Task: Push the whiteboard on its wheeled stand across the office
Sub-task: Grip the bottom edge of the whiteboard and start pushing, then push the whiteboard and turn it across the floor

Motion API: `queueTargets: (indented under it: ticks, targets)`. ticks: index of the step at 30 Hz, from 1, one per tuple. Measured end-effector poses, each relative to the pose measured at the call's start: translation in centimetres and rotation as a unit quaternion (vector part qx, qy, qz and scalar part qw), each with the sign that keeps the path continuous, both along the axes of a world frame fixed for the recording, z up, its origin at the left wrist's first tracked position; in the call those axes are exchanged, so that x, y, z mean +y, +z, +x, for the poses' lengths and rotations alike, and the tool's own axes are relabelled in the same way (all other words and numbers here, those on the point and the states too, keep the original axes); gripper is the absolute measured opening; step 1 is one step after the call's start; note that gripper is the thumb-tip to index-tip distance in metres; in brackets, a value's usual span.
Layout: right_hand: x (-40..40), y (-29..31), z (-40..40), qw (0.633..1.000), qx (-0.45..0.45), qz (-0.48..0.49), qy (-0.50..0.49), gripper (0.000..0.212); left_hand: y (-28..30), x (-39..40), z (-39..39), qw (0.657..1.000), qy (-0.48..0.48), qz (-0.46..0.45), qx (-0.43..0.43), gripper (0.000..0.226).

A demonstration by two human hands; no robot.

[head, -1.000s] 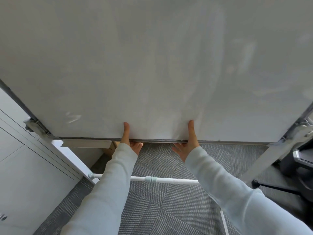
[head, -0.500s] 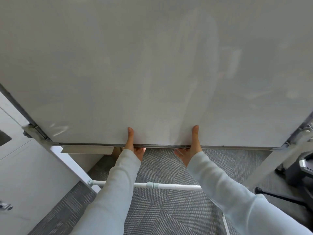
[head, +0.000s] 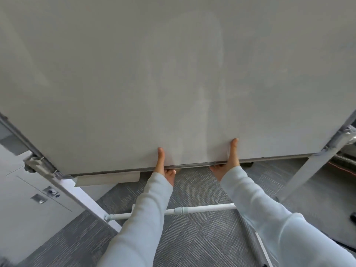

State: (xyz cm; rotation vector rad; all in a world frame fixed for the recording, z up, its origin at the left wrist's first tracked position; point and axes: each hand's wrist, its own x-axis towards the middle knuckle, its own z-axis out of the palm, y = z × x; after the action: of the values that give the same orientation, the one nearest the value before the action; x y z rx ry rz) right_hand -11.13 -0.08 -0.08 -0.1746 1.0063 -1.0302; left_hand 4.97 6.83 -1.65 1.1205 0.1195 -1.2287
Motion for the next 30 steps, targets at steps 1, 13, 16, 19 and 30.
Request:
queueTargets:
  ticks: [1, 13, 16, 19, 30]
  targets:
    - [0.4, 0.0, 1.0, 1.0, -0.006, -0.001, 0.007, 0.09, -0.3, 0.6, 0.7, 1.0, 0.02, 0.003, 0.005, 0.095]
    - [7.5, -0.1, 13.1, 0.989, -0.041, 0.04, 0.139, 0.108, 0.5, 12.4, 9.2, 0.991, 0.132, 0.012, 0.009, 0.097]
    - [10.2, 0.2, 16.0, 0.984, -0.012, 0.04, 0.176, 0.11, 0.4, 15.9, 11.3, 0.986, 0.163, 0.019, 0.007, 0.1]
    - [13.3, 0.3, 18.7, 0.975, -0.006, 0.023, 0.222, 0.105, 0.6, 19.6, 13.2, 0.977, 0.21, 0.015, 0.014, 0.1]
    - [24.4, 0.6, 27.0, 0.926, 0.011, 0.046, 0.374, 0.105, 1.0, 33.0, 17.8, 0.926, 0.375, -0.035, 0.009, 0.146]
